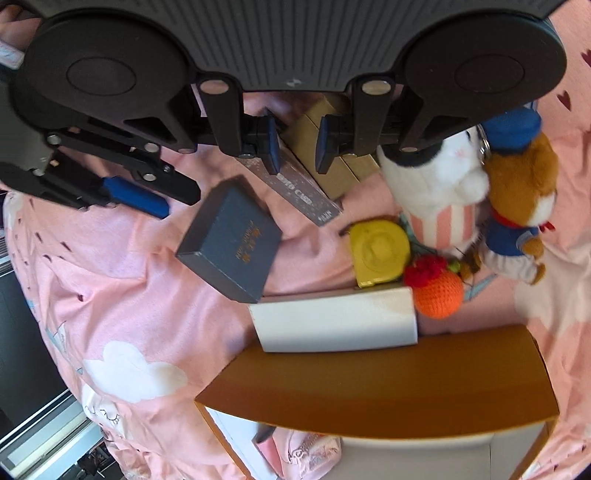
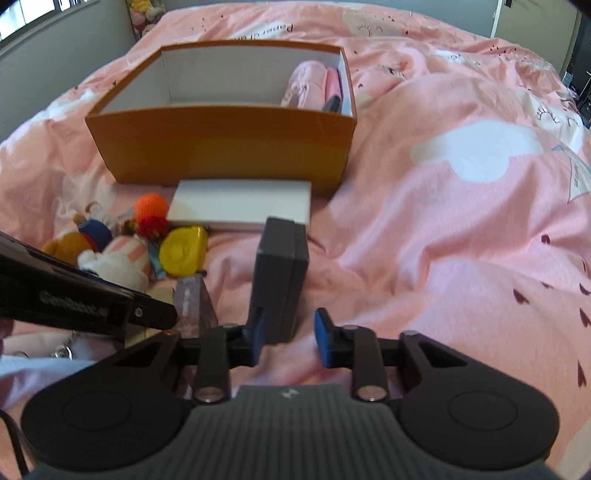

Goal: Organize objects
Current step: 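Move both tools back to the pile and grasp the dark grey box with the right tool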

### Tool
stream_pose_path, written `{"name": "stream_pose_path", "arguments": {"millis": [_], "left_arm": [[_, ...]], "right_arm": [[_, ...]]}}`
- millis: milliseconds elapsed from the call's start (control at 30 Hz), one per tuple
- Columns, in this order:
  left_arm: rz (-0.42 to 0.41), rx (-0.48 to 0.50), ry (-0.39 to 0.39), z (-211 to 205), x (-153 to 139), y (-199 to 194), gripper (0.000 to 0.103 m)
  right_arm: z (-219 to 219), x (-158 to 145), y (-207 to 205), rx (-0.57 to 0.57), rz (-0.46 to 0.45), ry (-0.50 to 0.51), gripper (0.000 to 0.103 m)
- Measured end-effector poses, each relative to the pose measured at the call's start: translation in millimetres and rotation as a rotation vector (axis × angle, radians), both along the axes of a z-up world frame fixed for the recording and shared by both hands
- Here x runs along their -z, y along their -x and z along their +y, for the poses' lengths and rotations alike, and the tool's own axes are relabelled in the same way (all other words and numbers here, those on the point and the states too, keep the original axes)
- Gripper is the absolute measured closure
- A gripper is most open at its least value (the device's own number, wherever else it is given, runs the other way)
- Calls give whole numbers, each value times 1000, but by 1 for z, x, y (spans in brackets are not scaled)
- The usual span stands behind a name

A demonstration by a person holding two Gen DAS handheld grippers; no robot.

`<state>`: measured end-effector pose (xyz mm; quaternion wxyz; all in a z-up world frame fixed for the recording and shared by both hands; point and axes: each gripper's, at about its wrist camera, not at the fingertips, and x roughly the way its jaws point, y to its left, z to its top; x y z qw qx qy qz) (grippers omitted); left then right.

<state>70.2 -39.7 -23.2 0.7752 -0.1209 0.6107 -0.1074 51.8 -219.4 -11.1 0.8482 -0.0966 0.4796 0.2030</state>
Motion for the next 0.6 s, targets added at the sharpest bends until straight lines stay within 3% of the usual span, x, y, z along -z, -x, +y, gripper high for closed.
{"name": "stream_pose_path", "arguments": {"millis": [233, 600], "left_arm": [[70, -56, 89, 9, 4, 2, 77], [125, -100, 124, 0, 15, -8, 75]], "right_arm": [[5, 10, 7, -39, 18, 15, 81], [4, 18, 6, -39, 46, 15, 81]]}}
